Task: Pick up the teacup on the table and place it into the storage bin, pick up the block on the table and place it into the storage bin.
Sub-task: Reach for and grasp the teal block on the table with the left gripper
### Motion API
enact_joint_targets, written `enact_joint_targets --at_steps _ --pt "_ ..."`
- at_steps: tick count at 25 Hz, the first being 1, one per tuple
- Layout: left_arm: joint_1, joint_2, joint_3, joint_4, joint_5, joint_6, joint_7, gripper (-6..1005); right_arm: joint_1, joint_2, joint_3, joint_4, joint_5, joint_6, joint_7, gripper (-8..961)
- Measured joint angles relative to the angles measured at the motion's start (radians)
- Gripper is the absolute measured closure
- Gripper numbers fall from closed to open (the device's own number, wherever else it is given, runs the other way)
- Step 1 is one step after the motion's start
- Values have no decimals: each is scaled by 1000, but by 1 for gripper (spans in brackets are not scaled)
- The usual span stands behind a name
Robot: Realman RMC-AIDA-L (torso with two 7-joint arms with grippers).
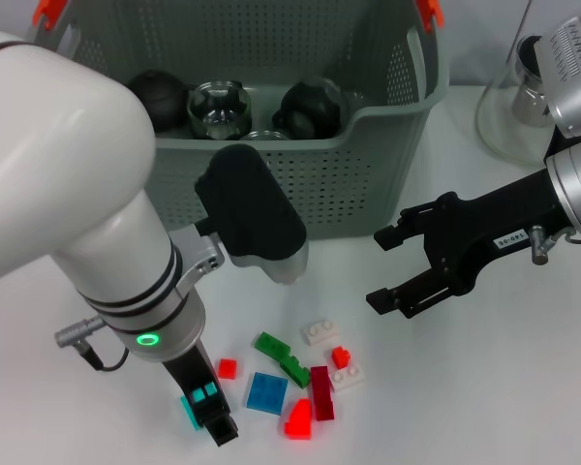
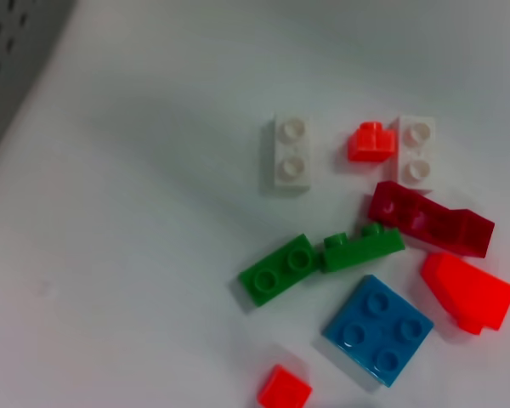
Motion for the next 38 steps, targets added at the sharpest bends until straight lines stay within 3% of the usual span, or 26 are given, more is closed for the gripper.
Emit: enact_joint_targets --at_steps 28,38 --pt "-1 0 67 -68 36 -65 -25 171 -5 1 0 0 0 14 -8 12" --pt "1 0 90 -71 52 -74 -21 219 -5 2 2 0 0 14 -8 12"
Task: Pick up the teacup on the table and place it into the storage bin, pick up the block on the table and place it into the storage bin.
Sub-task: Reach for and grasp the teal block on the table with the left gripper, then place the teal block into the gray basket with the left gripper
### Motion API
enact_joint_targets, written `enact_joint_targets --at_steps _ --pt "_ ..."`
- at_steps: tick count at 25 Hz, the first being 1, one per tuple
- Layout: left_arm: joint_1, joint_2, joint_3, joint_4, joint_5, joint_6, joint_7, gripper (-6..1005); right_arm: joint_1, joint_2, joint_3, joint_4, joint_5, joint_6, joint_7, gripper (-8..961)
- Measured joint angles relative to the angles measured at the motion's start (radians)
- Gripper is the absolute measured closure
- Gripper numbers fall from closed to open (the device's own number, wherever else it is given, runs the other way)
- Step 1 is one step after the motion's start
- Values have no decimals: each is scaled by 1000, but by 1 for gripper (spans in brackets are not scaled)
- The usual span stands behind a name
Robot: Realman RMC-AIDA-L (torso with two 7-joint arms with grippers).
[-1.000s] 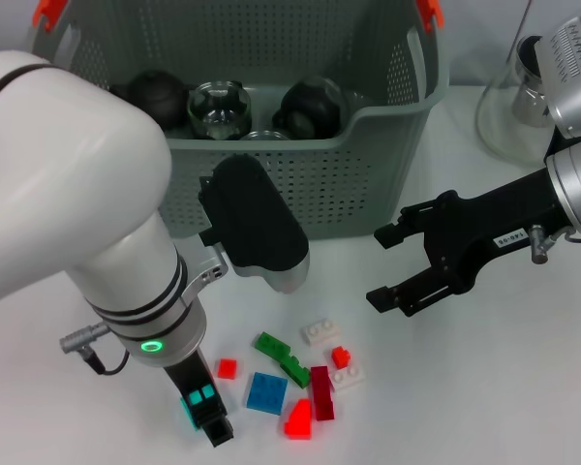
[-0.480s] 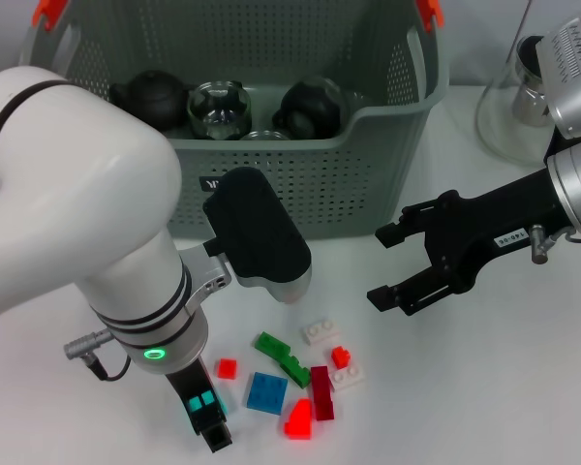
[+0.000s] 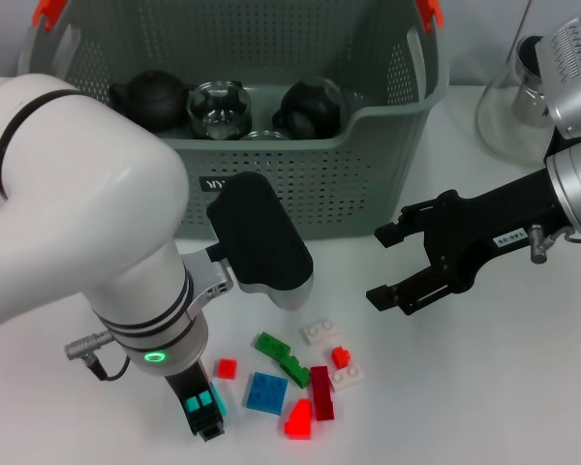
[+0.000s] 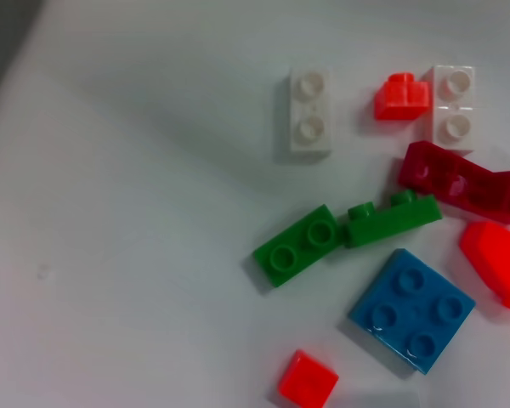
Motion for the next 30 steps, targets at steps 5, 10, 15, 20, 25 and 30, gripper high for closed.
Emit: enact_joint_targets --at_steps 5,10,15,20,25,30 --pt "1 0 3 13 2 3 2 360 0 0 11 0 0 1 -5 11" --pt "0 0 -3 33 3 12 2 544 -1 0 13 0 0 1 -6 11" --pt "18 0 -80 161 24 63 15 600 -5 -1 16 0 0 2 -6 11" --pt "89 2 -333 362 -113 95 88 586 -11 -2 22 0 0 2 -6 12" --pt "91 10 -673 437 -451 156 177 571 -16 -2 22 1 0 -5 -6 13" --pt "8 18 -942 310 -642 129 306 557 -12 2 15 1 -1 -5 -8 12"
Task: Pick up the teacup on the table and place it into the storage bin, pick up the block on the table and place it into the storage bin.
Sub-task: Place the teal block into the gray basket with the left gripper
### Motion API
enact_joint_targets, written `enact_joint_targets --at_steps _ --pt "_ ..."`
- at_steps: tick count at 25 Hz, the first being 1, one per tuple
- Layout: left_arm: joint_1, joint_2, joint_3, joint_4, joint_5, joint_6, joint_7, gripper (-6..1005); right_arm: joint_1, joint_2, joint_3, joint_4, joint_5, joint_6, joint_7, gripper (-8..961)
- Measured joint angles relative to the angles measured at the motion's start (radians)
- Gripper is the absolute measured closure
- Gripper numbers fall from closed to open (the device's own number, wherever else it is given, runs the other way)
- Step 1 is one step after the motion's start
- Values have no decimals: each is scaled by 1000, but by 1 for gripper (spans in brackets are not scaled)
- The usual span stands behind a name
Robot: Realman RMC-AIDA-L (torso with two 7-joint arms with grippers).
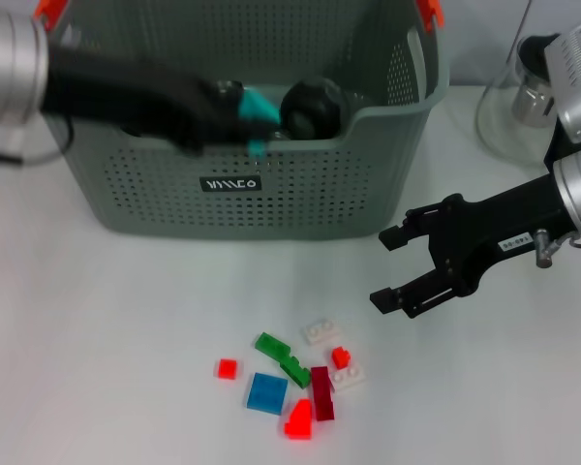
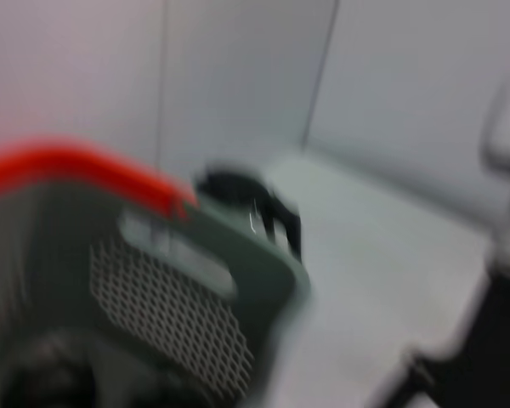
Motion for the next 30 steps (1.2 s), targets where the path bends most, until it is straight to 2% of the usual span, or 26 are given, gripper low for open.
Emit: enact_joint_targets --at_steps 2,3,8,10,12,13,20,24,28,30 --pt "-50 13 -65 -93 -12 -39 47 551 3 2 -3 0 -2 0 -1 12" --pt "-84 29 -96 -166 -14 -78 76 548 5 3 -4 0 -3 -1 -1 12" --pt "-173 90 -135 -425 -30 -263 177 534 10 3 -5 0 -4 -8 -1 11" --pt "-199 105 -131 -500 -29 -343 193 528 10 3 -5 0 -4 -8 0 11" --pt "-205 108 -131 -521 -27 -372 195 522 10 4 -5 0 -2 -8 0 11" --pt "-223 114 -130 -582 -25 -432 205 519 9 4 -5 0 0 -8 0 12" --pt "-242 124 -130 -661 -26 -519 228 499 9 6 -6 12 1 -6 4 13" --pt "-240 123 -130 -652 -24 -522 237 422 10 6 -6 12 1 -5 8 15" --pt "-231 123 -136 -607 -36 -472 240 344 12 6 -6 12 2 -2 8 14" --pt "-218 120 -140 -550 -46 -403 240 305 14 6 -5 12 2 -2 8 14"
